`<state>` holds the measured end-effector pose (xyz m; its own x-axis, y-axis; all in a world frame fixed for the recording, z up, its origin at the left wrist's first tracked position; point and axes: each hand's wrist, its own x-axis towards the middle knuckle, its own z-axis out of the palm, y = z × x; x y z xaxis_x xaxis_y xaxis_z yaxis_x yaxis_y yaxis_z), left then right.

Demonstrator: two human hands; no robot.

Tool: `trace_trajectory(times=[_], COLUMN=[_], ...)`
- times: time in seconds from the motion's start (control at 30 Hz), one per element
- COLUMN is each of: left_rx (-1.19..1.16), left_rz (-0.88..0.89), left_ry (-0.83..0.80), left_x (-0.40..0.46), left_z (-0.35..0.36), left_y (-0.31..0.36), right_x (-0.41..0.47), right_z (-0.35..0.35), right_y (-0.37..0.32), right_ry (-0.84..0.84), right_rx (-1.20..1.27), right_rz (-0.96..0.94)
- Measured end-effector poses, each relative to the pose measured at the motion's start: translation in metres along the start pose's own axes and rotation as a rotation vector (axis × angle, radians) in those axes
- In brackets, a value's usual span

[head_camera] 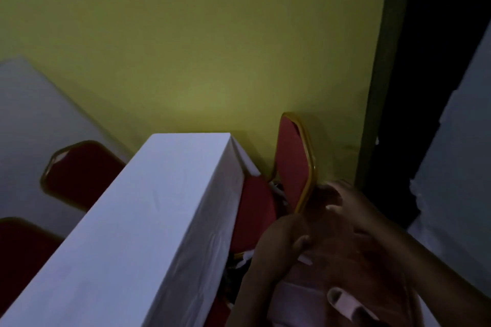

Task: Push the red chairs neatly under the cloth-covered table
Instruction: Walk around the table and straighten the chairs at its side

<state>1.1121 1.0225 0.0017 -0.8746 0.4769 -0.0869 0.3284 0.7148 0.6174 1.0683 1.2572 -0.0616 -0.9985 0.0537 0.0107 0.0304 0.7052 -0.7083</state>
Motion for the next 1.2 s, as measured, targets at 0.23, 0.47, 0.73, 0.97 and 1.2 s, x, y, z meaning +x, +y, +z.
trace_trajectory(times=[0.23, 0.47, 0.73, 0.97, 1.2], left_rx=[-0.005, -0.014, 0.022, -0.08, -0.116], left_rz=[-0.074, -0.242, -0.43, -0.546, -0.522], left_ry=[0.051, 0.085, 0.048, 0.041, -0.019], left_x=[0.146, 0.251, 0.31, 0.316, 0.263], left_z=[0.016, 0.032, 0.058, 0.06, 0.052], left_y=[-0.007, -0.008, -0.008, -0.013, -0.035], right_x=[0.166, 0.292, 0.356, 0.365, 0.357], right_z=[-0.032, -0.044, -0.04, -0.032, -0.017], right_y=[0.043, 0.064, 0.054, 0.047, 0.037], right_ry=[-0.085, -0.235, -0.383, -0.348, -0.415], right_rx=[-0.04, -0.202, -0.299, -0.411, -0.42], right_rz=[-0.09, -0.312, -0.513, -0.563, -0.712])
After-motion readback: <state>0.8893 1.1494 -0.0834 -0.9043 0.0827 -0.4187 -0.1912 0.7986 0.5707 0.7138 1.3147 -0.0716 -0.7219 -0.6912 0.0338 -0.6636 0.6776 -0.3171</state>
